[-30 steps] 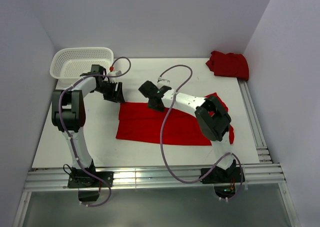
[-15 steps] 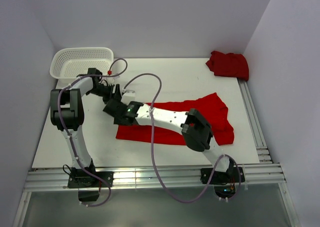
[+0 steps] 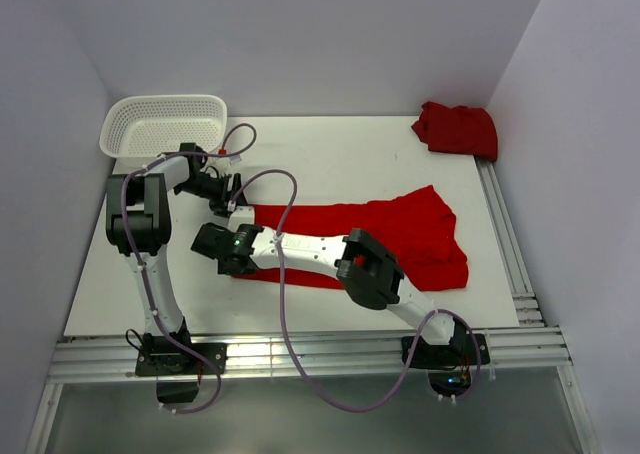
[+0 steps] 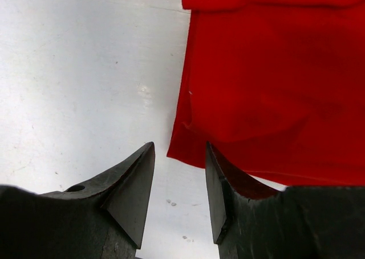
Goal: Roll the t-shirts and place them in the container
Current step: Roll the tshirt
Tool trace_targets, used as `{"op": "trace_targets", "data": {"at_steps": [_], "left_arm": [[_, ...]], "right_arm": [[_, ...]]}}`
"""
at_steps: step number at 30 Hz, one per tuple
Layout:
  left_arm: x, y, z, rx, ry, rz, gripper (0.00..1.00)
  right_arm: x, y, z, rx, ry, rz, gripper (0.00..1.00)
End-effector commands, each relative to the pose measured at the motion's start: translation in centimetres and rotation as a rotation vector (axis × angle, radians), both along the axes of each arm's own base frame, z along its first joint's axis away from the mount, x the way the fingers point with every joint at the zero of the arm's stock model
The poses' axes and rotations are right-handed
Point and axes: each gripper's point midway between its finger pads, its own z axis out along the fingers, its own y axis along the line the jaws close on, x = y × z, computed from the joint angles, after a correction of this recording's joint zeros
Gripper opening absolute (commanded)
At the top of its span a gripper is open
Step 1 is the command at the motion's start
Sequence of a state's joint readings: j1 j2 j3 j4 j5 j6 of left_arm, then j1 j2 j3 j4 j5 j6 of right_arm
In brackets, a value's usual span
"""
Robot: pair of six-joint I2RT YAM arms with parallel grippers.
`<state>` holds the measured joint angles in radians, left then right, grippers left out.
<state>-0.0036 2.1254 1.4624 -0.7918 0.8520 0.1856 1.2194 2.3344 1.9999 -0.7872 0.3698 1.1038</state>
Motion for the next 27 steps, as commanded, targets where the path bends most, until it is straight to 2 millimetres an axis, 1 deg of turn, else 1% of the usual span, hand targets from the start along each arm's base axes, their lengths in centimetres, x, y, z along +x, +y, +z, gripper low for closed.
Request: {"op": "trace_targets", "data": {"at_steps": [1, 2, 4, 5, 6, 8, 10, 12, 13, 14, 15, 16, 17, 19, 20, 21, 22, 24, 25, 27], "left_arm": [[0.4, 0.2, -1.1, 0.023, -0.008, -0.015, 0.60], [0.4, 0.1, -1.2, 0.025, -0.007, -0.014, 0.60], [0.4, 0.2, -1.3, 0.032, -0.009, -0.012, 0.60], [0.5, 0.2, -1.4, 0.035, -0.009, -0.009, 0.59], [0.5, 0.2, -1.5, 0.038, -0.008, -0.009, 0.59], [0.6, 0.3, -1.7, 0.052, -0.007, -0.005, 0.57], [0.7, 0.3, -1.9, 0.061, -0.006, 0.000, 0.55], [1.0, 0.4, -2.2, 0.076, -0.012, 0.008, 0.51], [1.0, 0.3, -2.3, 0.082, -0.009, 0.011, 0.42], [1.0, 0.3, -2.4, 0.084, -0.002, 0.016, 0.37], [1.2, 0.3, -2.5, 0.088, -0.006, 0.018, 0.32], [1.2, 0.1, -2.6, 0.091, -0.008, 0.014, 0.25], [1.1, 0.1, -2.6, 0.096, -0.003, 0.018, 0.20], [1.3, 0.1, -2.6, 0.112, -0.017, 0.024, 0.07], [1.4, 0.2, -2.4, 0.117, -0.024, 0.026, 0.02], [1.3, 0.3, -2.4, 0.124, -0.026, 0.030, 0.00], [1.6, 0.7, -2.0, 0.151, -0.053, 0.040, 0.00], [1.7, 1.2, -1.8, 0.181, -0.071, 0.052, 0.00], [2.0, 1.7, -1.2, 0.211, -0.096, 0.067, 0.00], [2.3, 2.6, -0.6, 0.247, -0.118, 0.088, 0.00]], "right_arm": [[-0.3, 0.5, -0.1, -0.001, 0.009, -0.017, 0.48], [-0.4, 0.6, -0.6, -0.010, 0.015, -0.011, 0.48], [-0.6, 0.8, -0.8, -0.016, 0.023, -0.005, 0.48], [-0.8, 0.8, -1.5, -0.032, 0.028, -0.002, 0.48], [-0.9, 1.0, -1.4, -0.034, 0.029, 0.000, 0.48], [-1.4, 0.4, -2.5, -0.078, 0.045, -0.001, 0.48], [-2.0, 0.0, -3.0, -0.102, 0.058, 0.005, 0.48], [-2.3, -0.2, -3.5, -0.114, 0.066, 0.006, 0.43], [-2.5, -0.3, -3.6, -0.121, 0.071, 0.007, 0.33], [-2.7, -0.2, -3.8, -0.122, 0.073, 0.010, 0.28], [-2.8, -0.1, -3.7, -0.119, 0.074, 0.018, 0.25], [-3.0, 0.2, -3.6, -0.108, 0.079, 0.024, 0.17], [-3.2, 0.4, -3.5, -0.106, 0.079, 0.029, 0.13], [-3.3, 0.6, -3.1, -0.100, 0.078, 0.040, 0.08], [-3.4, 0.7, -2.8, -0.092, 0.079, 0.043, 0.07], [-3.4, 0.6, -2.8, -0.093, 0.075, 0.055, 0.05], [-3.5, 1.5, -1.5, -0.043, 0.068, 0.066, 0.04], [-3.8, 2.0, -0.8, -0.011, 0.060, 0.092, 0.03], [-3.7, 2.9, 0.7, 0.041, 0.045, 0.102, 0.03], [-3.9, 4.0, 1.8, 0.092, 0.039, 0.128, 0.03]]}}
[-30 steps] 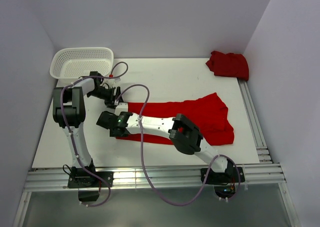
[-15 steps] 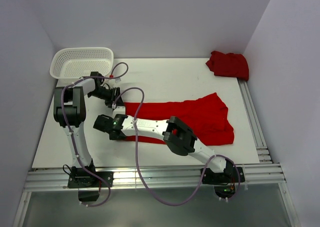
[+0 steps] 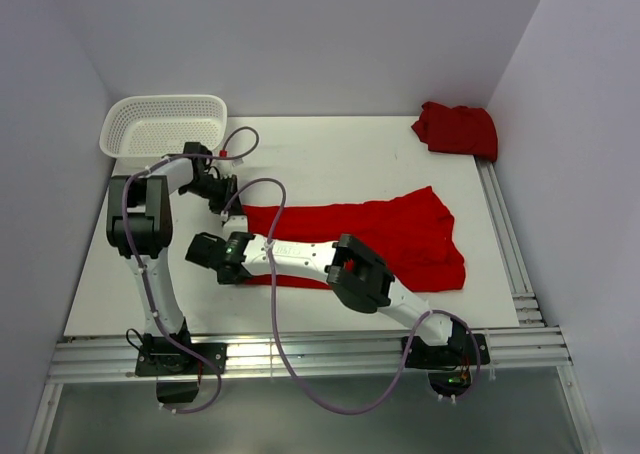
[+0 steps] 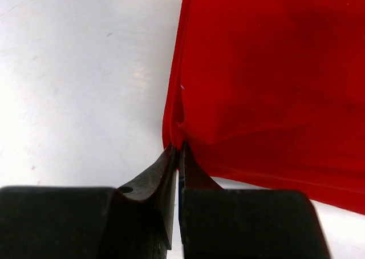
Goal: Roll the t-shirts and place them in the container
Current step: Roll the tshirt
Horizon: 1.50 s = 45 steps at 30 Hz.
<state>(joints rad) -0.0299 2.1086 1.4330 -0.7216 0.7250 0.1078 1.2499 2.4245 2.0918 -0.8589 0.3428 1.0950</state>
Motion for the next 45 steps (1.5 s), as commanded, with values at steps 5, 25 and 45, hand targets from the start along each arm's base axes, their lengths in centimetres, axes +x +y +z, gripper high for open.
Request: {"op": "trace_targets", "data": {"at_steps": [5, 25, 45], "left_arm": [[2.2, 3.9, 1.7, 0.240, -0.148, 0.059, 0.00], [3.4, 1.3, 3.4, 0.394, -0.168, 0.053, 0.00], [3.3, -2.4, 3.2, 0.441, -0.186, -0.028, 0.00]], "right_arm": [[-1.5, 4.2, 6.0, 0.217, -0.017, 0.089, 0.03], [1.3, 0.1, 9.3, 0.388, -0.062, -0.033, 0.00], [1.3, -4.8, 5.2, 0.365, -0.041, -0.173, 0.00]]}}
